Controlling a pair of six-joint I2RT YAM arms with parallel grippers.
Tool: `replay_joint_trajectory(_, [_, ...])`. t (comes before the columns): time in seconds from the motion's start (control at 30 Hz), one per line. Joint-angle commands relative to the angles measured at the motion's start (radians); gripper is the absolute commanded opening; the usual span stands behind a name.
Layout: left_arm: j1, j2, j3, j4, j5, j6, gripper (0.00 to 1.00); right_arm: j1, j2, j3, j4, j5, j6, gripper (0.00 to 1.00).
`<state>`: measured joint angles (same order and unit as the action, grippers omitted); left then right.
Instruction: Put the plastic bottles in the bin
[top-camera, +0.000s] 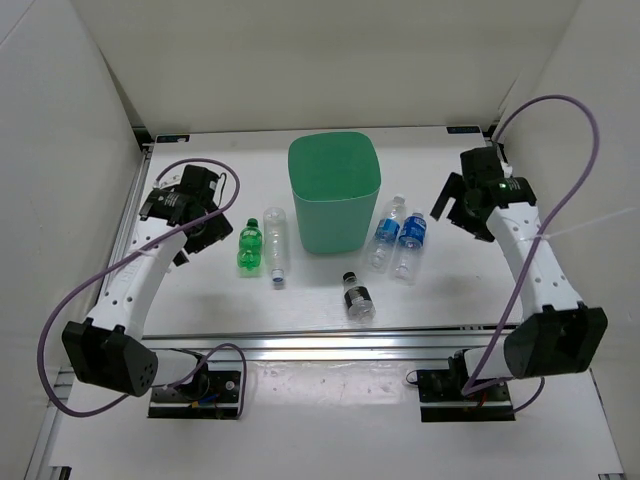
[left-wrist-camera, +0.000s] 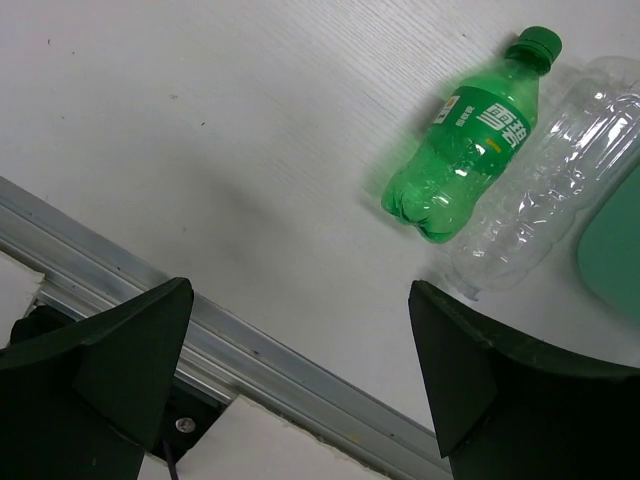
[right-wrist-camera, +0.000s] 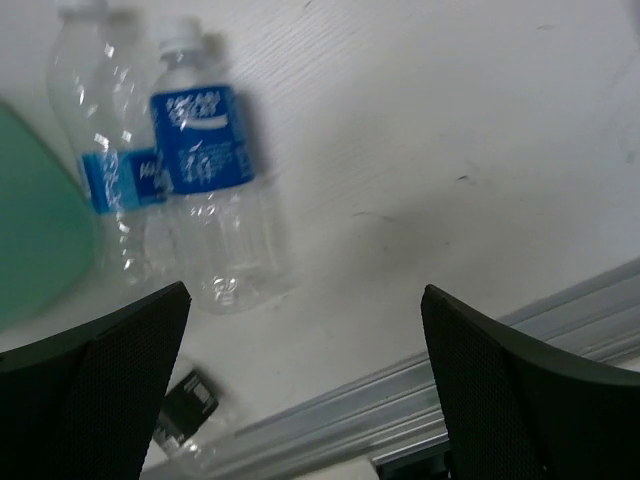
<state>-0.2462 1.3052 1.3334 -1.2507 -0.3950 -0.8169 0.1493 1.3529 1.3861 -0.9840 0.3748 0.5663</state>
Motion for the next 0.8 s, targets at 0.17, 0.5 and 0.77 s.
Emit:
replay_joint_trajectory(0.17, [-0.005,-0.023,0.043,-0.007,0.019,0.024,1.0,-0.014,0.218,-0.053,0.126,-0.44,-0.172,1.0])
replay_joint_trajectory(0.5, [0.004,-0.07,-0.026,0.014,0.056,0.059,1.0,-0.024,0.382,-0.079,0.222,-0.536,-0.161,1.0])
replay_joint_trajectory(0.77, [0.004,-0.061,-0.036,0.023,0.077,0.081,1.0,-0.033,0.515,-0.111,0.271,-0.527,-0.152,0.75])
